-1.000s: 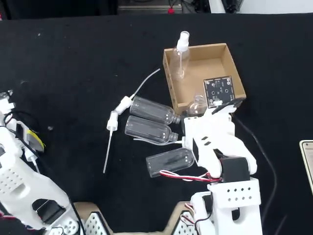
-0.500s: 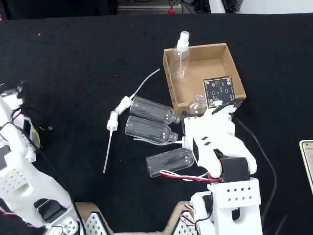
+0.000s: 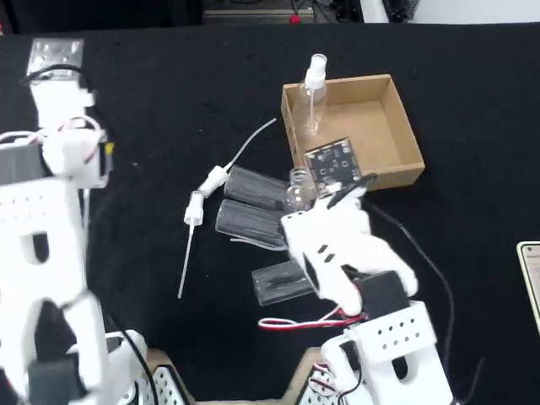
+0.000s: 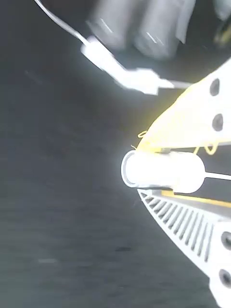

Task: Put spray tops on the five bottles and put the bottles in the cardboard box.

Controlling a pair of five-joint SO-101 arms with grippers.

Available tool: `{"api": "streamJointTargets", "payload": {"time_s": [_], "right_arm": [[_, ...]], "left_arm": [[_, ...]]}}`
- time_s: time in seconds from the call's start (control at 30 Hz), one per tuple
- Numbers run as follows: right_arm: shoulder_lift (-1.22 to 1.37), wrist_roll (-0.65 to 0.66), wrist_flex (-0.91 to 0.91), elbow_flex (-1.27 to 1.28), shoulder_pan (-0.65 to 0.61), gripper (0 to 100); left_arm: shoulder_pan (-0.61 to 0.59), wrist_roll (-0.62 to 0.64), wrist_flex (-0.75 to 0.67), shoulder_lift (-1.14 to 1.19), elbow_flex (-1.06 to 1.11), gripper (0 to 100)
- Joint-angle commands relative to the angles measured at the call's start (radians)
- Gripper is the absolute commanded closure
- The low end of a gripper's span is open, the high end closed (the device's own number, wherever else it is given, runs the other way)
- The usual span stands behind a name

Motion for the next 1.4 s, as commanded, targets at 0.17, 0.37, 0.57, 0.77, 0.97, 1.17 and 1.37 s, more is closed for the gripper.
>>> {"api": "streamJointTargets", "payload": {"time_s": [0.17,0.37,0.57,0.77,0.97,1.17,1.37], "right_arm": [[-0.082,-0.006,-0.292,0.166,-0.175,93.9],[-0.34,0.002,-0.288,0.288,-0.187,93.9],[-0.538,-0.003,-0.235,0.357,-0.19,93.9],[-0.63,-0.005,-0.187,0.364,-0.187,93.9],[-0.657,-0.002,-0.198,0.401,-0.19,93.9],[-0.657,0.002,-0.198,0.401,-0.187,93.9],[-0.657,0.003,-0.198,0.401,-0.187,93.9]], "left_arm": [[0.208,0.183,-0.226,-0.203,-0.005,96],[0.338,0.315,-0.279,-0.259,-0.013,96],[0.536,0.327,-0.43,-0.35,-0.01,96],[0.716,0.327,-0.474,-0.442,-0.004,96],[0.769,0.325,-0.542,-0.445,-0.004,96],[0.773,0.322,-0.46,-0.445,-0.019,96],[0.783,0.321,-0.382,-0.443,-0.008,96]]}}
